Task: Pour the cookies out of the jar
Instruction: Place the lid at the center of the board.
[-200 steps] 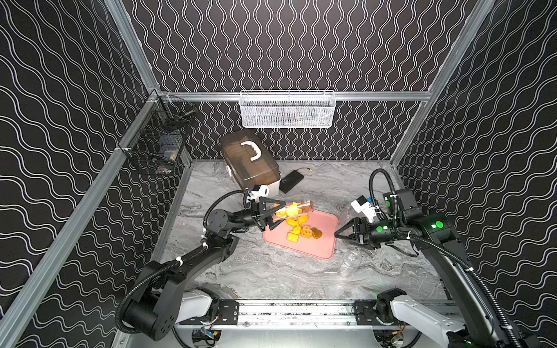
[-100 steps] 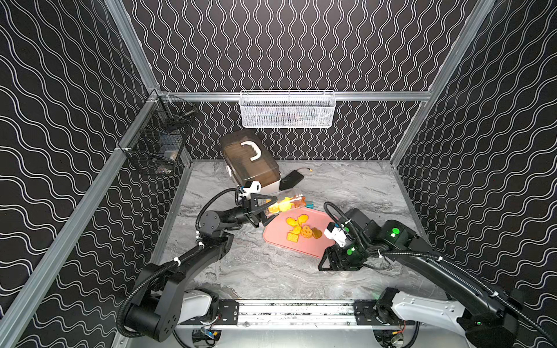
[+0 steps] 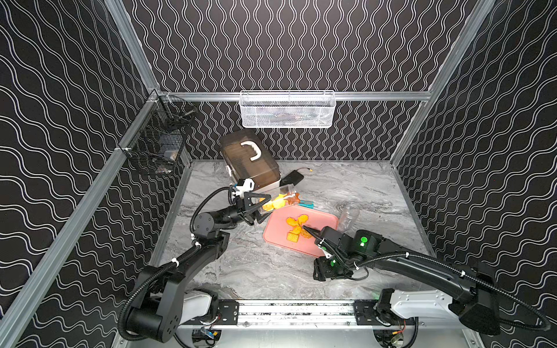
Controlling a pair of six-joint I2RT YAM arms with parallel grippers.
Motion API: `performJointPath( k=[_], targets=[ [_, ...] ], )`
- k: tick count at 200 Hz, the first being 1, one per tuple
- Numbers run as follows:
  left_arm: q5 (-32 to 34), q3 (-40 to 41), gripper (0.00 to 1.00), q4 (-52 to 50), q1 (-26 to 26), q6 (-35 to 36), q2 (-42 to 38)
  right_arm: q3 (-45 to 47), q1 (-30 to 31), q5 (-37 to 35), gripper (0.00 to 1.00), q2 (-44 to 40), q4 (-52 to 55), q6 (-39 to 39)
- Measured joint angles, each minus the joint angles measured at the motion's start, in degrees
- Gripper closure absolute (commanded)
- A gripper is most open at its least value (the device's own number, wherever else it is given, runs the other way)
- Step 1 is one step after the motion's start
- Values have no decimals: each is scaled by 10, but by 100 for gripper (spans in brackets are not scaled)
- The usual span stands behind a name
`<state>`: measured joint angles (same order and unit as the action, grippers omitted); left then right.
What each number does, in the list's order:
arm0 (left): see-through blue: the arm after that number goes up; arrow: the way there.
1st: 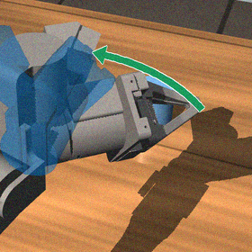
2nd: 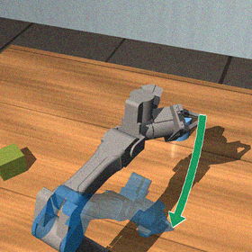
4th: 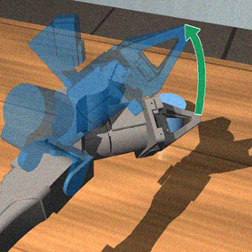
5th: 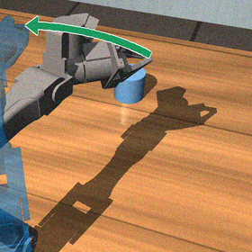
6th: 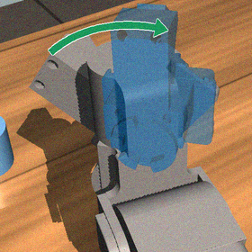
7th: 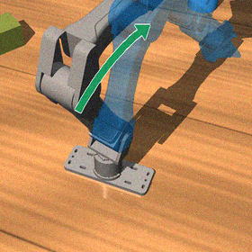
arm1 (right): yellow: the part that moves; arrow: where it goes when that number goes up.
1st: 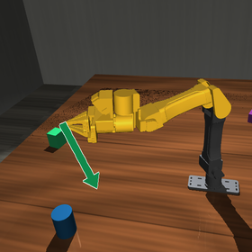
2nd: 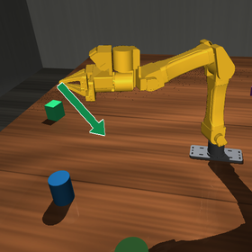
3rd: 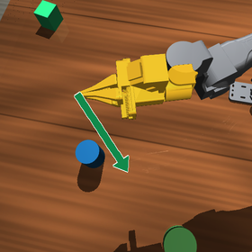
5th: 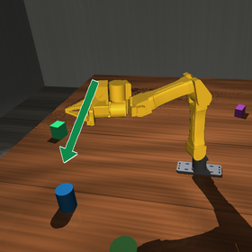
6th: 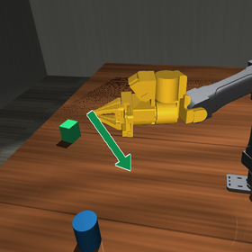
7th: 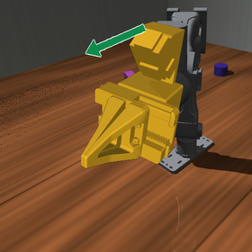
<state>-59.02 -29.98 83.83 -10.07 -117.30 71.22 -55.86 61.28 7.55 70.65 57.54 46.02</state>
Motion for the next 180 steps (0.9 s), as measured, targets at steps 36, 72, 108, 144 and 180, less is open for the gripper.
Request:
performJointPath(
  k=[36,72,108,144,180],
  targets=[
    [-8,0,46,2,7,0,0,18,31,-31,33,38,-29,25],
    [-12,0,46,4,12,0,-2,24,59,-53,32,92,-58,38],
    [-14,0,46,6,17,0,-5,24,68,-77,32,136,-65,41],
    [-18,0,46,6,19,0,-6,37,69,-88,30,151,-77,41],
    [-18,-1,46,6,21,0,-7,49,69,-91,29,163,-85,41]
  ],
)
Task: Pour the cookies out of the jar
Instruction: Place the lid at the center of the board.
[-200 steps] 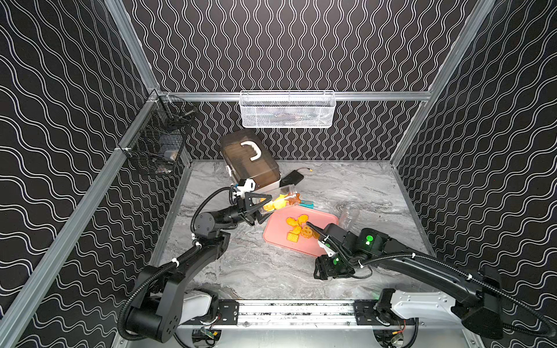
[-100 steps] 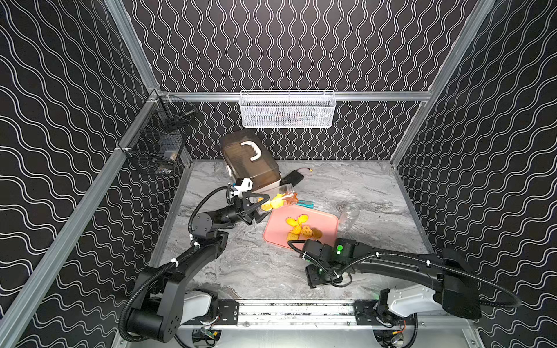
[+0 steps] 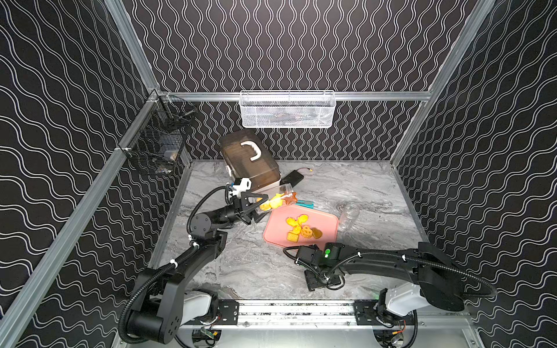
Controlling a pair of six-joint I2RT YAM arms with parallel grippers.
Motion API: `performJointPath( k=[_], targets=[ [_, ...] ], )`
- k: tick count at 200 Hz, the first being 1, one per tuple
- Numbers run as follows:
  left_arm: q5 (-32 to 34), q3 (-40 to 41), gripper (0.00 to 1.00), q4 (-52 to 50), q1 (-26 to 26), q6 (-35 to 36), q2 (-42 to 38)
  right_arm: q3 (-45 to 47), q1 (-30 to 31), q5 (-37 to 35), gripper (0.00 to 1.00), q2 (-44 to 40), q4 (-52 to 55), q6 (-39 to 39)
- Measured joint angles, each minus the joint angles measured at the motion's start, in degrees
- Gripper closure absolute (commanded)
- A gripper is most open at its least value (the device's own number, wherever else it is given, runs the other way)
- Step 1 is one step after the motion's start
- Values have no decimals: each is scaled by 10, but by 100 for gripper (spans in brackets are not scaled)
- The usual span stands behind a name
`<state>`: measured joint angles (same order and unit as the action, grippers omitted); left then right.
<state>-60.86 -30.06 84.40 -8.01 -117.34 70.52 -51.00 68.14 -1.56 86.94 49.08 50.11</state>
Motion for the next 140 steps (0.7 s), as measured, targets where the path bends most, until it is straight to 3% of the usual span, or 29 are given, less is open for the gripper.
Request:
performJointPath(
  k=[140],
  targets=[
    [-4,-3,46,0,2,-2,-1,-9,0,-5,25,8,-5,-2]
  ],
)
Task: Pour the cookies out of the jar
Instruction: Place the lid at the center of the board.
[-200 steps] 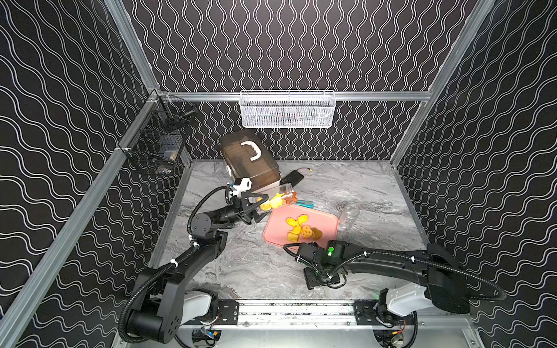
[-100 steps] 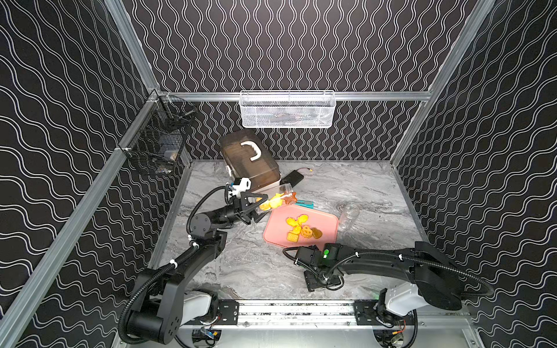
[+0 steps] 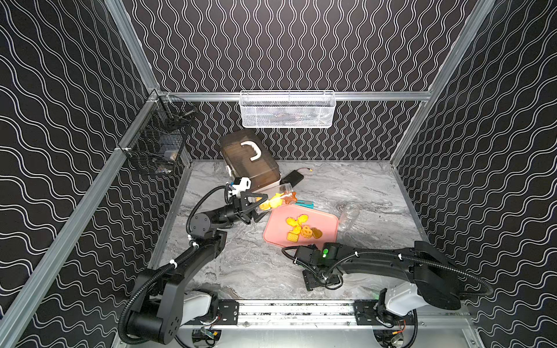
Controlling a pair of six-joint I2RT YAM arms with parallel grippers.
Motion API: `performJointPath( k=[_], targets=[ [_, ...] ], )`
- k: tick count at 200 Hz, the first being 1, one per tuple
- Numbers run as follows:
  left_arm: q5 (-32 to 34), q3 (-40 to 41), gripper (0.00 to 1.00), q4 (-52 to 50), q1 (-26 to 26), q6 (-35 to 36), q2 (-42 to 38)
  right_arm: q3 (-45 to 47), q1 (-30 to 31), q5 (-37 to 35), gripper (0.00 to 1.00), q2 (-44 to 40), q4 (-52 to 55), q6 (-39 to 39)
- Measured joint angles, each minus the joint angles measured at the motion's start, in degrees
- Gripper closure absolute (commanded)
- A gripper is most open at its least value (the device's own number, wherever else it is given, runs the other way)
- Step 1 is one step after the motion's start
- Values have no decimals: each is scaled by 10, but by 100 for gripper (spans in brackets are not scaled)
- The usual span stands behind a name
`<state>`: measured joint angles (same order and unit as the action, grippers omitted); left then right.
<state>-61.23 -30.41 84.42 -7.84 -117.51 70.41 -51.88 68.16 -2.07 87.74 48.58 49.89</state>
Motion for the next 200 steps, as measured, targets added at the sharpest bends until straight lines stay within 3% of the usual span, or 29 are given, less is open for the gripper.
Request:
performJointPath(
  k=[62,110,138,155,200],
  targets=[
    [-2,-7,46,0,0,0,3,-57,49,-6,25,-40,21,-29],
    [-16,-3,46,0,1,0,24,-103,41,-4,22,-208,45,-58],
    [-24,-1,46,1,1,0,44,-144,-13,-18,14,-317,63,-68],
    [-31,4,46,1,1,0,60,-169,-81,-19,7,-360,72,-76],
    [-47,42,46,2,1,30,108,-179,-163,-10,3,-365,103,-100]
  ],
)
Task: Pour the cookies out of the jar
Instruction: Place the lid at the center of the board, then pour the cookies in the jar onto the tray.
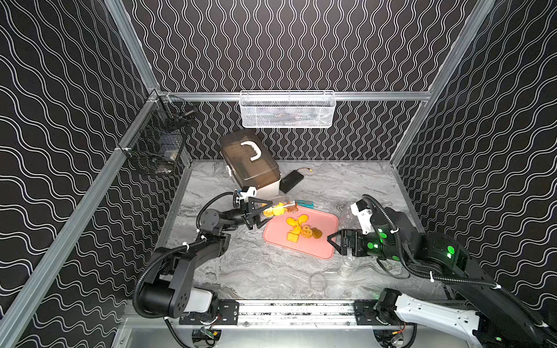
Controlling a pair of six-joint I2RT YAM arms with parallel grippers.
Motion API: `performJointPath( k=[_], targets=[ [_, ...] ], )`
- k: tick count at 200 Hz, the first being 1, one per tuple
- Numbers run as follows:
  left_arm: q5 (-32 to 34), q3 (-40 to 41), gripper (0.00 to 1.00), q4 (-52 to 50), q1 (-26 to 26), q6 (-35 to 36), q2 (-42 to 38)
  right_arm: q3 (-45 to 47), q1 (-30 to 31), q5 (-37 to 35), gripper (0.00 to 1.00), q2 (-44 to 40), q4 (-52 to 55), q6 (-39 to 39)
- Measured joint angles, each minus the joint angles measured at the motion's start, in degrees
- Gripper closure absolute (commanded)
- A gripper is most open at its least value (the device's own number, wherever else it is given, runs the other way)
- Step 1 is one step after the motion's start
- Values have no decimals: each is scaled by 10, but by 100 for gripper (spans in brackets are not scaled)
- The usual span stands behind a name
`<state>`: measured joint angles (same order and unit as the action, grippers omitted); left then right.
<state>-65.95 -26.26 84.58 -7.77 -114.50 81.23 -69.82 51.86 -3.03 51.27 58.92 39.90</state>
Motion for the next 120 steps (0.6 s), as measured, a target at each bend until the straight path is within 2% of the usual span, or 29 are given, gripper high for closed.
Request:
performJointPath(
  k=[75,120],
  targets=[
    [-13,20,45,-1,-3,55,55,76,-142,145,0,31,-63,12],
    [-8,20,45,0,-44,94,101,87,-229,230,0,36,-97,5]
  ],
)
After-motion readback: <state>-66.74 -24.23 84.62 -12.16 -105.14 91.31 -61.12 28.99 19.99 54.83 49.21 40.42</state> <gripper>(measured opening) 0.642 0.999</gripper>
